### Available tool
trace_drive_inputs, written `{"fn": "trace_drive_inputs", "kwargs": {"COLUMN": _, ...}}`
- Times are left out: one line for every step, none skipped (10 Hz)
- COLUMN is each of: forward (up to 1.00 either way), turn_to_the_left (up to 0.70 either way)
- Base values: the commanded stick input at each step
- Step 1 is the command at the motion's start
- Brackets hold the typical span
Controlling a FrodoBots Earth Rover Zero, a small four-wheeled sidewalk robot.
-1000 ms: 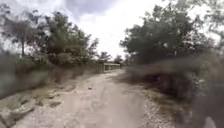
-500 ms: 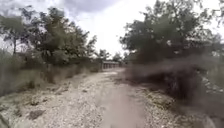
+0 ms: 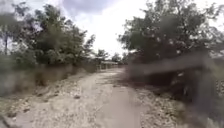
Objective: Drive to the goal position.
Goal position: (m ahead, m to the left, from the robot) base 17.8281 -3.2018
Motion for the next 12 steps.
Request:
{"fn": "trace_drive_inputs", "kwargs": {"forward": 0.7, "turn_to_the_left": 0.0}}
{"fn": "trace_drive_inputs", "kwargs": {"forward": 0.7, "turn_to_the_left": 0.0}}
{"fn": "trace_drive_inputs", "kwargs": {"forward": 0.7, "turn_to_the_left": 0.0}}
{"fn": "trace_drive_inputs", "kwargs": {"forward": 0.7, "turn_to_the_left": 0.0}}
{"fn": "trace_drive_inputs", "kwargs": {"forward": 0.7, "turn_to_the_left": 0.0}}
{"fn": "trace_drive_inputs", "kwargs": {"forward": 0.7, "turn_to_the_left": 0.0}}
{"fn": "trace_drive_inputs", "kwargs": {"forward": 0.7, "turn_to_the_left": 0.0}}
{"fn": "trace_drive_inputs", "kwargs": {"forward": 0.7, "turn_to_the_left": 0.0}}
{"fn": "trace_drive_inputs", "kwargs": {"forward": 0.7, "turn_to_the_left": 0.0}}
{"fn": "trace_drive_inputs", "kwargs": {"forward": 0.7, "turn_to_the_left": 0.0}}
{"fn": "trace_drive_inputs", "kwargs": {"forward": 0.7, "turn_to_the_left": 0.0}}
{"fn": "trace_drive_inputs", "kwargs": {"forward": 0.7, "turn_to_the_left": 0.0}}
